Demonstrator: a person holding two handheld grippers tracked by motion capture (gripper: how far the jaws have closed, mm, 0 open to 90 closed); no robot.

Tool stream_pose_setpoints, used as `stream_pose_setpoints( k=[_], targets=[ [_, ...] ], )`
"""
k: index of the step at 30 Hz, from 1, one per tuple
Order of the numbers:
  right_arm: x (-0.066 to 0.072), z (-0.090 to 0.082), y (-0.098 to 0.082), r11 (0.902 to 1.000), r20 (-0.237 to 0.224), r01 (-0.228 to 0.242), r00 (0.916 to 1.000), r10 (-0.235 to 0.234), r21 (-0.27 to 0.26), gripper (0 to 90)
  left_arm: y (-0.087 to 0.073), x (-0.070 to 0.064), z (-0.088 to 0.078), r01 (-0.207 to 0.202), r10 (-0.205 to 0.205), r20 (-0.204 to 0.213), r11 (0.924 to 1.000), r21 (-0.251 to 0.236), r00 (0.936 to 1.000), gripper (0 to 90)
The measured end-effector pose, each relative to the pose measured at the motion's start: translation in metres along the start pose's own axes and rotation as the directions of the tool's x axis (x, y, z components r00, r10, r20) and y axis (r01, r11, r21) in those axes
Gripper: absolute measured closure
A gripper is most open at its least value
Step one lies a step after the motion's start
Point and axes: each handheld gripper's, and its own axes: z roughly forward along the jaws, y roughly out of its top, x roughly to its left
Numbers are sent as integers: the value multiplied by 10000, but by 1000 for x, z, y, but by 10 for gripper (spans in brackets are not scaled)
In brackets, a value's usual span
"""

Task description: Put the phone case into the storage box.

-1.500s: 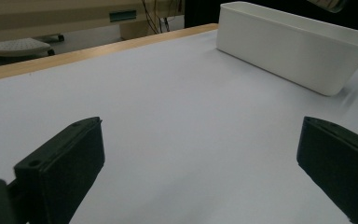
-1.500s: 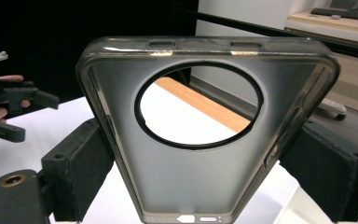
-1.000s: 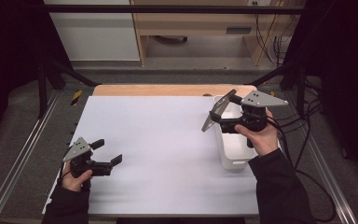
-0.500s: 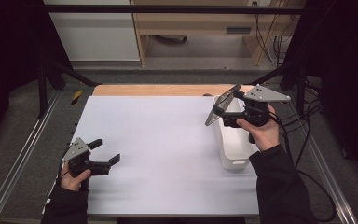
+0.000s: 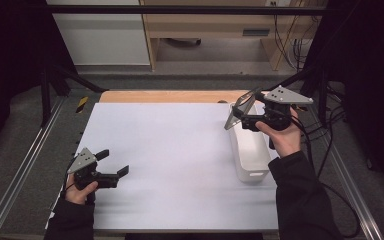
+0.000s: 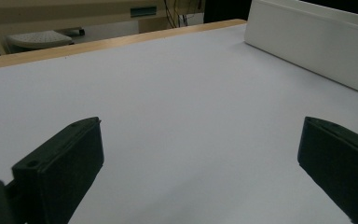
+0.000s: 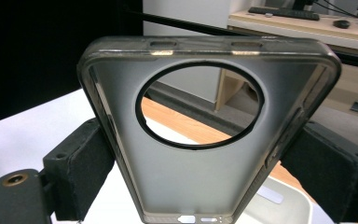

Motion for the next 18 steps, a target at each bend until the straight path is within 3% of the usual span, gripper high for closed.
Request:
stream_pose_setpoints(
  k=[18],
  targets=[
    [-17,21,-1,9983,1037,-511,9934,481,266,117,-1,0,2,-25,25,66,10000,58,10000,0]
  ],
)
